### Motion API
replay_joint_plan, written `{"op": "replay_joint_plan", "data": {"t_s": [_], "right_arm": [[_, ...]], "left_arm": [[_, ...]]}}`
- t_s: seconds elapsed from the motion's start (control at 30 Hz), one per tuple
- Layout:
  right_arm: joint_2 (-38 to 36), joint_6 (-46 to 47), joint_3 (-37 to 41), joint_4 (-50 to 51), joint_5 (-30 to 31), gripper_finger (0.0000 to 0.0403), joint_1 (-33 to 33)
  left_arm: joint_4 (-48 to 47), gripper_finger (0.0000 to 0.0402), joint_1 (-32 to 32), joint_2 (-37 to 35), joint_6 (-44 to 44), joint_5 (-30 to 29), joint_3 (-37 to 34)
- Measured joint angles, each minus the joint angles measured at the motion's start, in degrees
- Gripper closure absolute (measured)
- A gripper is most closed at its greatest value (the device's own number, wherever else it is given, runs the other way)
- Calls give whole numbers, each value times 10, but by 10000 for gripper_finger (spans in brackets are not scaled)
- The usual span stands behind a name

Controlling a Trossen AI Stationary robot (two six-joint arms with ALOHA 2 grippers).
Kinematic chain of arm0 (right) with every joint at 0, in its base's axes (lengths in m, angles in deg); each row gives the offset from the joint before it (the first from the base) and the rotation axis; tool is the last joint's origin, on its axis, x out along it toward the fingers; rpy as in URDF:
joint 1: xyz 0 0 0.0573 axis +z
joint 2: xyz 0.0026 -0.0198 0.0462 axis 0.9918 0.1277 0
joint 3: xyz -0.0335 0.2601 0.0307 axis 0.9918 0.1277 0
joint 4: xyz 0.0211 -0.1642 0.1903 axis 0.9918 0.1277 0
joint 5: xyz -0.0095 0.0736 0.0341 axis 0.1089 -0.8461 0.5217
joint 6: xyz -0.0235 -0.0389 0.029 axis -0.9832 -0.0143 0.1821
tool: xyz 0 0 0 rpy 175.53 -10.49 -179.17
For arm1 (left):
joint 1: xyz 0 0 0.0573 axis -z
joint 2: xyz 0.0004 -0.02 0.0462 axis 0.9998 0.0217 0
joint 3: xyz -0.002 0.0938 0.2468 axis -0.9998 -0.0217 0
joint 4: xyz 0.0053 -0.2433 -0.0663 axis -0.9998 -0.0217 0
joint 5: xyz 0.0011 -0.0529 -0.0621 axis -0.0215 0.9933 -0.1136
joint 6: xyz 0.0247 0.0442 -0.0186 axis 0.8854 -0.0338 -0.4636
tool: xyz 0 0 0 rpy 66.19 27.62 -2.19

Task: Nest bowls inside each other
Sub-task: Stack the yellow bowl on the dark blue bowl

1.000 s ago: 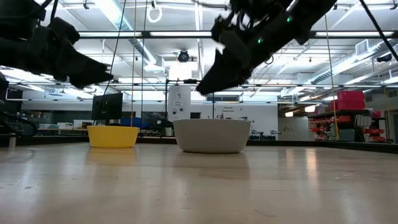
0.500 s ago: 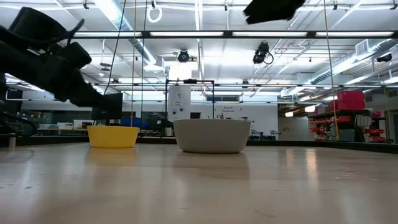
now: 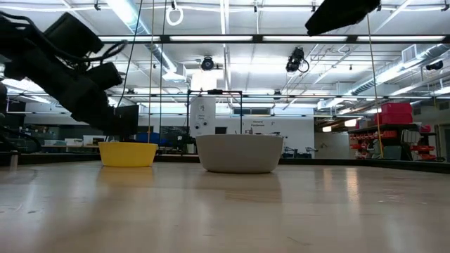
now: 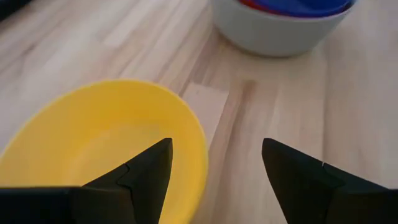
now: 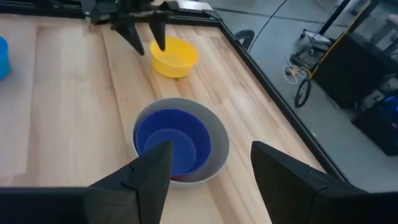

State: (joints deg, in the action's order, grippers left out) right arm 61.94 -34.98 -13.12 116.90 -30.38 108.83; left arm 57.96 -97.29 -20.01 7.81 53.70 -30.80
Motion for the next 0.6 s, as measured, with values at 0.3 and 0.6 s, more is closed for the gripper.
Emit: {"op": "replay_joint_plan", "data": {"t_s": [0.3,0.6], "right_arm": [[0,32,32,3,22,185,20],[0,48,36,7,24,185,32]], "left_arm": [[1,141,-3,124,3,-9,62],[-3,164,-33,167,-1,-12,71]]}}
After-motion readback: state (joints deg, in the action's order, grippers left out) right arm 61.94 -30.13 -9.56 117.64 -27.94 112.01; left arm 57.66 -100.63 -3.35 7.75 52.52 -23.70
